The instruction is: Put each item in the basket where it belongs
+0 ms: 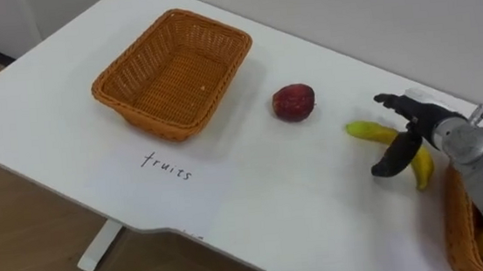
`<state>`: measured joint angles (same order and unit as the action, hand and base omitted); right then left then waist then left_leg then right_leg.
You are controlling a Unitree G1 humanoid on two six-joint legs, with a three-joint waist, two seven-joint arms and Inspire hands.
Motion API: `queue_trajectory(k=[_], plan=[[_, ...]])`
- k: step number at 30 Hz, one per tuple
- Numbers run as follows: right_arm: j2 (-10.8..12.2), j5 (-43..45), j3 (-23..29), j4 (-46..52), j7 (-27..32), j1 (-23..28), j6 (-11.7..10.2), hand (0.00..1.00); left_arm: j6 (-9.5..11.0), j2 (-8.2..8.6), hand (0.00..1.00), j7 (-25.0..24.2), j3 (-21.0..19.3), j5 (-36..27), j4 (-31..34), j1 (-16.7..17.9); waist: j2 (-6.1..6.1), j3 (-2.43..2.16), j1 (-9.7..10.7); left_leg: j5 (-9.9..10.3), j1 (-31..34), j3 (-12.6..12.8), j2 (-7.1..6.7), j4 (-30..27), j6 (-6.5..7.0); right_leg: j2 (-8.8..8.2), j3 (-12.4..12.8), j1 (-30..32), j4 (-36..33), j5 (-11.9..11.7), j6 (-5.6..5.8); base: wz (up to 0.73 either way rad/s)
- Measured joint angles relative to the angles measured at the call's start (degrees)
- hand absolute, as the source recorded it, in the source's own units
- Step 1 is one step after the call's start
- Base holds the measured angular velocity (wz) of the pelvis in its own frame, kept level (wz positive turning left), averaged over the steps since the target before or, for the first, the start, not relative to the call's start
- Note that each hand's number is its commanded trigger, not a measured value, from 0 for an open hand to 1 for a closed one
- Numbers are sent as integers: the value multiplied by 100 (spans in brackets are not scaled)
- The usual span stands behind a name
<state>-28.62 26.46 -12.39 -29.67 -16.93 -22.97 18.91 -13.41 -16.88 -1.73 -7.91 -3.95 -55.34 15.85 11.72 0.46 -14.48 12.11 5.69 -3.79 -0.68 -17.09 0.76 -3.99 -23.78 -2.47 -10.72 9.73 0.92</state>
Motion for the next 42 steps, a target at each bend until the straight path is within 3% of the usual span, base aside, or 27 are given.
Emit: queue_trajectory(k=[6, 12, 16, 22, 28, 35, 42], plan=[[-35, -437, 0, -638, 135, -450, 12, 0, -92, 2, 0, 14, 15, -25, -3, -145, 17, -11, 8, -9, 288, -12, 23, -103, -8, 24, -12, 245, -11, -42, -39, 0], [-39, -713, -2, -1008, 332, -692, -14, 0, -65, -2, 0, 145, 149, -44, -30, -331, -14, 14, 4, -12, 471, -21, 21, -153, -3, 24, -4, 410, -18, -58, -36, 0], [-237, -1005, -43, -1075, 491, -777, -36, 0, -29, -27, 0, 162, 254, -99, -33, -405, -48, 40, -9, -13, 581, -24, 23, -165, -1, 24, -14, 527, -28, -61, -38, 0], [-368, -1294, -241, -1309, 539, -1024, -150, 0, 51, -36, 0, 156, 259, -219, -116, -495, -33, 43, -1, -17, 728, -18, 37, -178, -5, 27, 0, 713, -101, -62, -41, -1], [-388, -1284, -449, -1557, 551, -1323, -176, 0, 91, -37, 0, 153, 259, -317, -154, -552, 22, 52, -16, -24, 941, -21, 65, -281, -16, 49, -35, 879, -105, -109, -89, 0], [-388, -1286, -453, -1819, 564, -1467, -184, 0, 94, -36, 0, 165, 278, -340, -135, -553, -1, 73, -40, -52, 1006, -3, 93, -290, -34, 69, -20, 961, -109, -135, -121, -1], [-388, -1389, -539, -1918, 542, -1622, -270, 0, 196, -41, 0, 353, 607, -560, -161, -645, -10, 80, -8, -100, 993, 17, 104, -235, -48, 76, -6, 973, -105, -151, -144, 0]])
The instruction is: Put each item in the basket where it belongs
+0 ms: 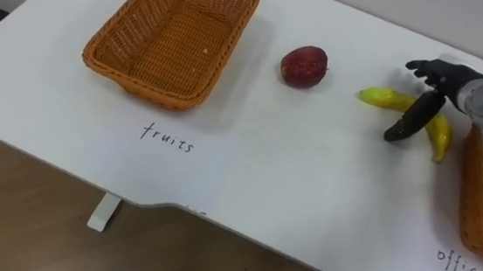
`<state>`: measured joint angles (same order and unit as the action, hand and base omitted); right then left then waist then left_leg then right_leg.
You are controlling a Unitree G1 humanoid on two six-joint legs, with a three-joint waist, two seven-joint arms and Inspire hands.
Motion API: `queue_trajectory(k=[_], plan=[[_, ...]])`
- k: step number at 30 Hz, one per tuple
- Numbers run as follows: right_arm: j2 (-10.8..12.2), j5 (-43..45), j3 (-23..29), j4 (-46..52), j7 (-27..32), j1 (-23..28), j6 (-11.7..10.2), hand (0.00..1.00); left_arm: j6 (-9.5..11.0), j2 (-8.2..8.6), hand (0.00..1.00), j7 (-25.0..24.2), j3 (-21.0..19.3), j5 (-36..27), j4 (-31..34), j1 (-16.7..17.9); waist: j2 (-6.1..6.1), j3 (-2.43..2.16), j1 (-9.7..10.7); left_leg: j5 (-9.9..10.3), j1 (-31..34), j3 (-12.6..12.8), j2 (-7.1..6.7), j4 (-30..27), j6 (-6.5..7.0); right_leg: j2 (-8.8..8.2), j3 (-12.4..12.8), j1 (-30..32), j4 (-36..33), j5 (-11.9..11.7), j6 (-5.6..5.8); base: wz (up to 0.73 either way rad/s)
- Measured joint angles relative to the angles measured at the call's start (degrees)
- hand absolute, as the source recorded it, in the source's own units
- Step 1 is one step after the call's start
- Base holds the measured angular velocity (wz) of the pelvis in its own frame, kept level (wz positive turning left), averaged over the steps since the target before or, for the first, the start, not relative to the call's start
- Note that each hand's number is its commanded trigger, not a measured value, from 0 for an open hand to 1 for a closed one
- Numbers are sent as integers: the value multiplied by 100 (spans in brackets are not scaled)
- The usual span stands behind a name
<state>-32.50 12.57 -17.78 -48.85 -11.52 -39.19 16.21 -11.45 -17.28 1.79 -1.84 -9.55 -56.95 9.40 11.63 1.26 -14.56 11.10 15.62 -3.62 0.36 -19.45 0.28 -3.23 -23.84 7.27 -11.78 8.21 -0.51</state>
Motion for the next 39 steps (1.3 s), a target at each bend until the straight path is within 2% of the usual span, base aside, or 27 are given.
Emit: queue_trajectory(k=[6, 10, 17, 20, 30, 34, 39], plan=[[-26, -357, -350, -516, -173, -352, -68, 0, 117, -39, 0, -139, 128, -50, -165, -222, 43, 12, -2, -18, 1, -24, 19, 31, -19, 24, -17, -4, 12, -5, -8, 1], [-79, -511, -435, -518, -251, -355, -137, 0, 177, -108, 0, -253, 319, -120, -246, -253, 103, 55, 2, -17, 8, -34, 27, 38, -24, 35, -31, -8, 21, -6, -10, 0], [-119, -643, -631, -495, -380, -356, -188, 0, 173, -248, 0, -236, 603, -118, -271, -252, 105, 68, -2, -12, -10, -37, 33, 26, -30, 40, -30, -26, 24, -7, -12, 0], [-164, -643, -747, -492, -479, -357, -192, 100, 171, -259, 0, -231, 664, -117, -273, -252, 104, 67, -7, -12, -10, -37, 33, 20, -31, 44, -12, -29, 24, -10, -17, 0], [-312, -528, -861, -479, -341, -362, -245, 100, 153, -285, 0, -192, 777, -117, -271, -254, 101, 62, -70, -19, -28, -33, 40, 16, -38, 51, -5, -35, 23, -17, -28, 0], [-412, -500, -983, -477, -380, -361, -240, 100, 154, -292, 0, -171, 773, -112, -276, -285, 114, 50, -170, -20, -40, -25, 41, 36, -38, 51, 4, -34, 24, -17, -28, -1], [-414, -535, -1028, -453, -473, -326, -238, 100, 141, -295, 0, -141, 774, -112, -352, -288, 121, 45, -166, -20, -44, -26, 42, 27, -38, 49, -1, -46, 23, -17, -28, 0]])
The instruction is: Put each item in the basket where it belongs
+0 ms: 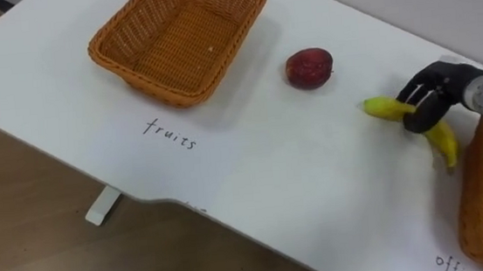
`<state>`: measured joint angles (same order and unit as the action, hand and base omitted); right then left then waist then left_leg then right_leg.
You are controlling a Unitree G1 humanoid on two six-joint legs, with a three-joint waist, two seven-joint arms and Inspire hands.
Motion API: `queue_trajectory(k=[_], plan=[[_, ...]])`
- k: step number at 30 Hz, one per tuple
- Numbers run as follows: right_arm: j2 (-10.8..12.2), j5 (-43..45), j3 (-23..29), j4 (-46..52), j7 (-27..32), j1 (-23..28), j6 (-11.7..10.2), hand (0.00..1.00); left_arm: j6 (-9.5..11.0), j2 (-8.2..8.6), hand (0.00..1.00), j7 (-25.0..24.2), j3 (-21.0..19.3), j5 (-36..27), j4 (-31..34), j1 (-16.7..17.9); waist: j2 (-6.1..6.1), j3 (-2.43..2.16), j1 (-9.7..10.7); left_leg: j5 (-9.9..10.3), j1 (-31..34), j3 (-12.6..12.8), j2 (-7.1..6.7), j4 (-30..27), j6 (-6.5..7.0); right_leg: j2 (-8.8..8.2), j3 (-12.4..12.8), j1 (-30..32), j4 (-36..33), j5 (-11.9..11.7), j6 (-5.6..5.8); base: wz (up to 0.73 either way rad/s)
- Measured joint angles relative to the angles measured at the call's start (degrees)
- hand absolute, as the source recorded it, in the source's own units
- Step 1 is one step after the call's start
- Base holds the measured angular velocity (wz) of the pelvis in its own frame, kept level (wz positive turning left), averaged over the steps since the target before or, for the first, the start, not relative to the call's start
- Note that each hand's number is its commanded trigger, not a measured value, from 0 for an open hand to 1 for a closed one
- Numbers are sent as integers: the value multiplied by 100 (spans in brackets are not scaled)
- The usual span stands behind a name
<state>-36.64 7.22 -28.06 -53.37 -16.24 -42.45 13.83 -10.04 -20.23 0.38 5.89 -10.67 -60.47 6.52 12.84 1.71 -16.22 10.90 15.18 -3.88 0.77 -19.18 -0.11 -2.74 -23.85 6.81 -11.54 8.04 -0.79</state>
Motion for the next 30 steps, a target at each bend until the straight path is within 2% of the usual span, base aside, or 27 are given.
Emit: queue_trajectory(k=[6, 18, 23, 30], plan=[[6, -14, -8, -9, -161, 58, 1, 100, -4, -1, 0, 5, -1, 5, -32, -2, -17, 12, -8, 0, -99, 5, 0, 4, -1, 0, 7, -90, -2, 0, 0, 0], [5, -11, -6, 102, -294, 77, 6, 100, 7, -12, 0, 68, -50, -3, 0, -7, 17, -11, 22, -9, -104, 3, 1, -3, -10, 0, 8, -90, -10, -5, -9, 0], [4, 235, -1, 961, -423, 301, 77, 100, 37, -18, 0, 34, -179, -36, 51, 17, 19, -13, 118, -8, -181, 17, 1, 14, -9, -1, 24, -158, -4, -5, -9, 0], [-30, 249, 22, 1803, -540, 319, 143, 100, 66, 89, 0, -17, -490, -103, 255, 75, 29, -55, 212, -9, -313, 47, -4, 60, -6, -5, 95, -265, 0, -5, -8, -2]])
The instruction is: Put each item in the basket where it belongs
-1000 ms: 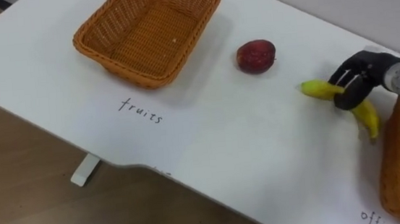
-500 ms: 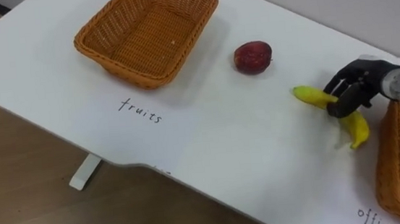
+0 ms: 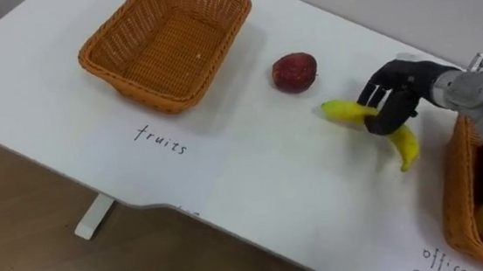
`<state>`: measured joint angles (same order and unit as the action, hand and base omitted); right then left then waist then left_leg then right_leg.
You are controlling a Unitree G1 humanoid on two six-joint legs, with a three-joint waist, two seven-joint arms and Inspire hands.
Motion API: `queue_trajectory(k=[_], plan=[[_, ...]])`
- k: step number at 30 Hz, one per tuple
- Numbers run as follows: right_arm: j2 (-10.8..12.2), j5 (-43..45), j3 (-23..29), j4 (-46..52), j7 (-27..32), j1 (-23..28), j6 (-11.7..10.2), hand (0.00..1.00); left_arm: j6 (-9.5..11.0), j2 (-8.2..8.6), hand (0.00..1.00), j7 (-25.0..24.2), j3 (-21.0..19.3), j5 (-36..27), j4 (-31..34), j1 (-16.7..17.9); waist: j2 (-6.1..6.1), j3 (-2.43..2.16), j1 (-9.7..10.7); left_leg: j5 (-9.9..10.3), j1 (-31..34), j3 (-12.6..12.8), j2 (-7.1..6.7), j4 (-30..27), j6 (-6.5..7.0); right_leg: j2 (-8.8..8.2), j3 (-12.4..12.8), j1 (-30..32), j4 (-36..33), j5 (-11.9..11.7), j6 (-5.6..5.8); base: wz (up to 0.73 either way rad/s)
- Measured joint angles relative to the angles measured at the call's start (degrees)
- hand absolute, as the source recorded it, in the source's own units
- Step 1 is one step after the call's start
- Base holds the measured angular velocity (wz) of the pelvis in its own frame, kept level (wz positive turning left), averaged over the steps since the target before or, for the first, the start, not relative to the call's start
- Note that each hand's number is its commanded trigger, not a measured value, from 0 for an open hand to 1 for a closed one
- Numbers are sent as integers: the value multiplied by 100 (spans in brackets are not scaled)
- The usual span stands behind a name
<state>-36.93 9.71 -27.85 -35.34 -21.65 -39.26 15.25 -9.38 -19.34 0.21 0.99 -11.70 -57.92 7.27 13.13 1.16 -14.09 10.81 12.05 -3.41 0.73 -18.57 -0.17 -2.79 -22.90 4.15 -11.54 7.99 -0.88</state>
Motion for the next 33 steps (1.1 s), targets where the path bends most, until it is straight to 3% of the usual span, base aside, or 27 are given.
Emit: queue_trajectory(k=[3, 6, 10, 16, 24, 33], plan=[[0, 3, 119, 189, -128, 11, 99, 100, -2, 137, 0, 7, -284, 2, 9, 35, -28, -29, 3, 0, -181, 1, -5, 69, 1, -6, 1, -146, 2, 1, 1, 0], [-5, 183, 400, 684, -178, 42, 184, 100, -6, 194, 0, 28, -433, 5, 53, 194, -42, -130, 67, -26, -346, 1, -15, 189, -1, -20, -9, -240, 2, 7, 12, -1], [-43, 190, 688, 1258, -173, 43, 188, 100, -4, 216, 0, 29, -545, 5, 54, 354, -42, -135, 167, -62, -630, -11, -40, 350, -4, -26, -61, -542, 115, 15, 25, 3], [-51, 186, 729, 1910, -306, 43, 182, 100, -7, 243, 0, -100, -546, 5, 158, 513, -61, -128, 300, -63, -793, -42, -60, 395, -3, -31, -76, -725, 155, 25, 41, 3], [-50, 260, 736, 2366, -372, 65, 215, 100, -3, 272, 0, -187, -604, -7, 225, 612, -91, -126, 317, -72, -882, -150, -84, 425, -7, -40, -114, -843, 175, 37, 60, 4], [-50, 264, 876, 2626, -330, 66, 190, 100, 22, 365, 0, -193, -659, 1, 272, 782, -56, -140, 309, -145, -1119, -432, -247, 584, 52, -158, -263, -1119, 183, 112, 175, 18]])
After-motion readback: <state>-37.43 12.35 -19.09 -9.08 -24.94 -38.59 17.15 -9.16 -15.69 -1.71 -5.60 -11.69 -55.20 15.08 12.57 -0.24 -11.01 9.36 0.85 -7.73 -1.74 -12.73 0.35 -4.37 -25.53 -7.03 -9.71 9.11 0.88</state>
